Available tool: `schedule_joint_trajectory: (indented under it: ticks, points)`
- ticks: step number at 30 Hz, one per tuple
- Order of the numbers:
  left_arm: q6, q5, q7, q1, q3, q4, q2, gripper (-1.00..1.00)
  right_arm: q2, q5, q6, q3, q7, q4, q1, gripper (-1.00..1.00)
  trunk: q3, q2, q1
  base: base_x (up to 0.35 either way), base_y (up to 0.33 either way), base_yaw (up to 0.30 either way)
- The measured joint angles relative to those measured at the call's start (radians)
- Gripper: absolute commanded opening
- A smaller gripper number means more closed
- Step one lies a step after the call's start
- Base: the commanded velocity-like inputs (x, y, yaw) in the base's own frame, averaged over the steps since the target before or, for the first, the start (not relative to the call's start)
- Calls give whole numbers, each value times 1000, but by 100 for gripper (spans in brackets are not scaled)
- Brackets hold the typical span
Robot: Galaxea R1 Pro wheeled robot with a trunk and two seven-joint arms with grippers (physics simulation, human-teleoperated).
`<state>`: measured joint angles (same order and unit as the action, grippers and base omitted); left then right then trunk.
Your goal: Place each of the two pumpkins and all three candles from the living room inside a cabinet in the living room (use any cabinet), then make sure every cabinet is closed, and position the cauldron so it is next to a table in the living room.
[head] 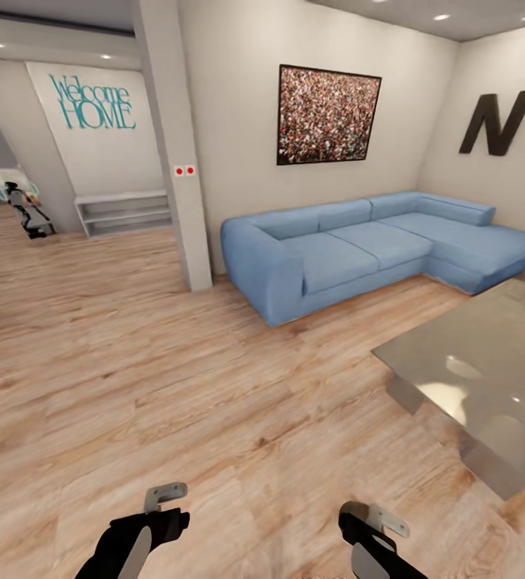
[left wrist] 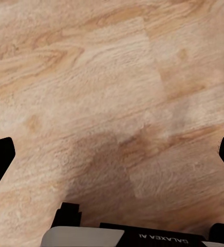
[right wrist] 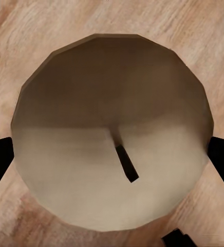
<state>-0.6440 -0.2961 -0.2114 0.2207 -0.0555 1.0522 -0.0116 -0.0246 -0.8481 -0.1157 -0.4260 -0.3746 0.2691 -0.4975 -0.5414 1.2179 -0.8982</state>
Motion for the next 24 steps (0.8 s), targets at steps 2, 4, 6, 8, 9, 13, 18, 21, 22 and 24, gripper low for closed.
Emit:
schedule_joint_trajectory:
  ticks: [2,4,6,8,9,13,18,21,22,24]
  points:
    - [0,0,0,0,0,0,-1,100,0,0,0,0,0,0,0,-100,6,-14,8,0,0,-279]
    - [0,0,0,0,0,0,-1,100,0,0,0,0,0,0,0,-100,13,-28,15,0,0,-279]
    - [0,1,-1,0,0,-1,0,100,0,0,0,0,0,0,0,-100,19,-42,23,0,0,-279]
    - [0,1,-1,0,0,-1,0,100,0,0,0,0,0,1,0,-100,25,-56,31,0,0,-279]
    - [0,0,-1,0,0,-1,-1,100,0,0,0,0,0,0,0,-100,28,-63,35,0,0,-279]
    - [1,0,-1,0,0,-2,0,100,0,0,0,0,0,0,0,-100,41,-91,50,0,0,-279]
    - [1,0,0,0,0,-2,0,100,-1,0,0,0,0,0,0,-100,56,-126,69,0,0,-279]
    - [1,0,0,0,0,-5,-1,100,0,0,0,0,0,0,0,-100,66,-147,81,0,0,-279]
    - [1,1,0,0,0,-6,0,100,-1,0,0,0,0,0,0,-100,69,-154,84,0,0,-279]
    - [2,0,0,0,0,-6,0,100,-1,0,0,0,0,0,0,-100,75,-168,92,0,0,-279]
